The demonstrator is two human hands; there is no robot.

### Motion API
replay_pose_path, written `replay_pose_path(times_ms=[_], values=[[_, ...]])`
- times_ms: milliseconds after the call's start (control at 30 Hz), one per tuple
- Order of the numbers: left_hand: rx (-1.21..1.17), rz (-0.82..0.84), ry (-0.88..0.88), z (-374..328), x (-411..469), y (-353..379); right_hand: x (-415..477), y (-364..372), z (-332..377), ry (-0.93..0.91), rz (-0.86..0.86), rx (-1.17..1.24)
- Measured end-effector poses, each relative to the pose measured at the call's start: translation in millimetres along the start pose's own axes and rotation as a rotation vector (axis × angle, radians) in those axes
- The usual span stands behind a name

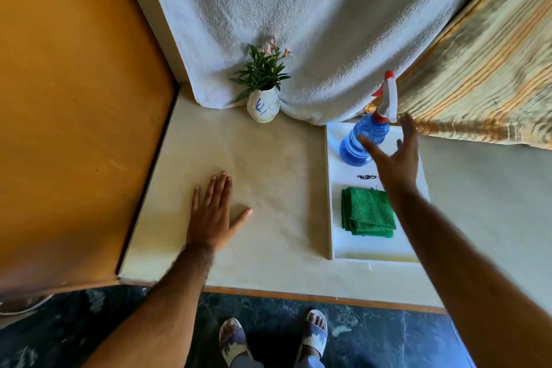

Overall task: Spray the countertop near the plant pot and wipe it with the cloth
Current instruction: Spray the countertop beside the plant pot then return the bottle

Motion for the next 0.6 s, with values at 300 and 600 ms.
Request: replay_pose_path(times_ms=[300, 600], values=[[0.007, -0.055, -0.001, 3.4, -1.0, 6.0, 55.9, 35.3, 0.6, 0.074, 0.023, 0.085], [0.004, -0.041, -0.018, 4.9, 0.1, 6.2, 58.9, 30.6, 33.1, 0.050, -0.066, 0.210]])
Point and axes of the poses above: each hand's wrist, its own x-axis towards the middle knuckle, its own y-axis out of the palm, z = x × y, the point moved 7 cm from there along x, towards the middle knuckle, and after that the axes turned 4 degrees about -x, right-handed, at the moved point
